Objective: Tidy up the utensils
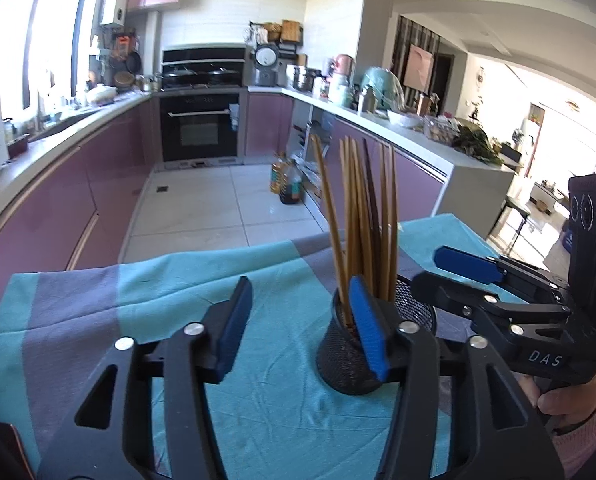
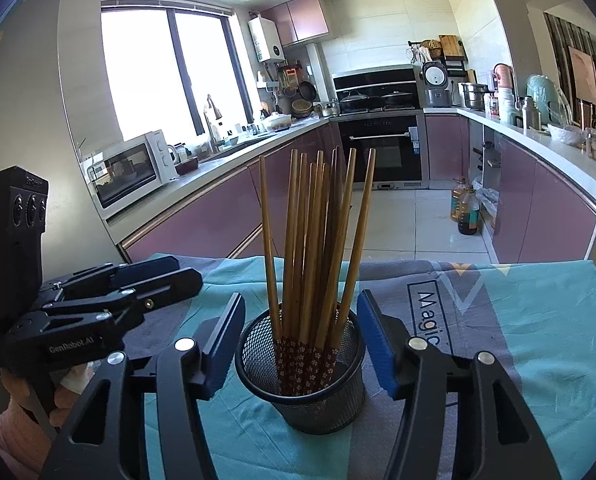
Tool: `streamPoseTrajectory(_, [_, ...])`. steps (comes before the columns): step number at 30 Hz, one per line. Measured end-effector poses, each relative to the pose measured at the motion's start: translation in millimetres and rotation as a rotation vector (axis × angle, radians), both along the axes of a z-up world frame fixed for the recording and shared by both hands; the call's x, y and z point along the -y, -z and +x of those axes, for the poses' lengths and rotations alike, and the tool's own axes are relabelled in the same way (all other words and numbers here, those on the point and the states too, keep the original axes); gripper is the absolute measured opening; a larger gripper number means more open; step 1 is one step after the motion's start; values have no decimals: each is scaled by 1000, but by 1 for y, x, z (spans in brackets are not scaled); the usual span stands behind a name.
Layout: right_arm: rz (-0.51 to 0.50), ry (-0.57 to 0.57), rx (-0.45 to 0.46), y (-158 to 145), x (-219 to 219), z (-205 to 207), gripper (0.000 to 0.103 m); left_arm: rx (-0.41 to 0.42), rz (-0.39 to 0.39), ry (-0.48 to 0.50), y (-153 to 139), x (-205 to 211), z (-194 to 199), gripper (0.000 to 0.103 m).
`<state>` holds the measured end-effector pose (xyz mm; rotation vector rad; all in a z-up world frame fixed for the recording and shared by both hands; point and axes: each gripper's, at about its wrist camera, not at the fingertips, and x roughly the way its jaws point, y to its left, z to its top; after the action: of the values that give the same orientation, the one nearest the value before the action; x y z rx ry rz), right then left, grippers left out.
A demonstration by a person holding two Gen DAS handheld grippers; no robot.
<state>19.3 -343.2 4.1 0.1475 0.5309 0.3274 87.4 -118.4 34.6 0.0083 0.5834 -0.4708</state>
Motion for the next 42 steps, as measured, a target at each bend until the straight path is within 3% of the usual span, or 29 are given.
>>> streamPoseTrajectory(3, [-25, 11, 34, -2, -3, -10, 79, 54, -3, -40, -5, -15, -12, 69])
streamPoseTrajectory(5, [-43, 21, 57, -4, -5, -17, 87, 96, 1, -73, -8, -23, -21, 83])
streamPoseTrajectory(10, [-79, 42, 109, -5, -10, -30, 96, 159, 5, -127, -11, -39, -44, 96])
streamPoseTrajectory(23, [-134, 118, 232, -10, -21, -57, 96, 269, 8, -256, -13, -82, -102, 97])
streamPoseTrajectory(42, [-137, 173, 314, -11, -35, -78, 96, 380, -14, -341, -25, -87, -142, 97])
